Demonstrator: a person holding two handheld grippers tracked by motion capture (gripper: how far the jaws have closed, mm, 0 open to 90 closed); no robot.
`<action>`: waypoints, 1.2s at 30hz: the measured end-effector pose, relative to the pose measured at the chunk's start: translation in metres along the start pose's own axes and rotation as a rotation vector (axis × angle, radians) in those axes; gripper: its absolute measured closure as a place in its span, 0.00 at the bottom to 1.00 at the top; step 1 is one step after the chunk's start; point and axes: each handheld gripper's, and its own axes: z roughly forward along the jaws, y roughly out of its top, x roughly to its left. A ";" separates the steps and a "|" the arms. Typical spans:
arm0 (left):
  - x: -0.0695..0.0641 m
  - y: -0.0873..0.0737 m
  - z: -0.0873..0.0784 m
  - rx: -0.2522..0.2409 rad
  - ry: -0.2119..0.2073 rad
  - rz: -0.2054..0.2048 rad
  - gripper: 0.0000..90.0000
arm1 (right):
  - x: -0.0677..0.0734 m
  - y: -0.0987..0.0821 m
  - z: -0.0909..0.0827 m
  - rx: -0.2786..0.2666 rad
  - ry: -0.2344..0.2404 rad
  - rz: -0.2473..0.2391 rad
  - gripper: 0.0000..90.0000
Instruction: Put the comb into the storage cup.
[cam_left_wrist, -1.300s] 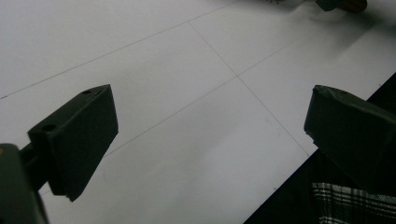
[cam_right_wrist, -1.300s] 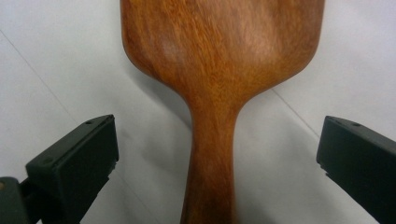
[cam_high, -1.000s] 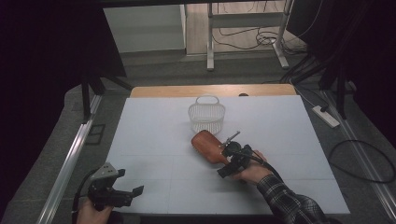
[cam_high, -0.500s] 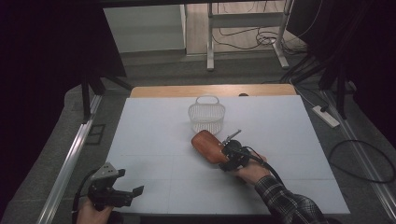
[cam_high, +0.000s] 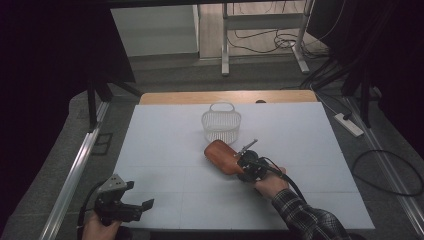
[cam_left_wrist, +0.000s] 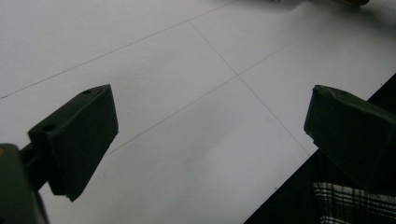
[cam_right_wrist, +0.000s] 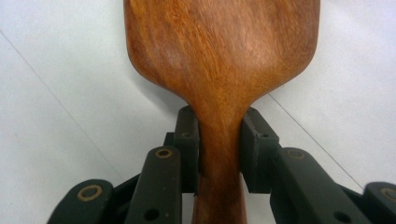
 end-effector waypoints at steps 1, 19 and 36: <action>0.000 0.000 0.000 0.000 0.000 0.000 0.04 | 0.001 0.000 -0.001 -0.006 -0.003 -0.001 0.80; -0.001 0.001 -0.002 -0.036 -0.015 0.018 0.02 | 0.010 -0.004 -0.010 -0.071 0.033 -0.045 0.80; -0.004 0.029 0.010 -0.068 -0.053 0.069 0.00 | 0.012 -0.010 -0.034 -0.169 0.087 -0.048 0.80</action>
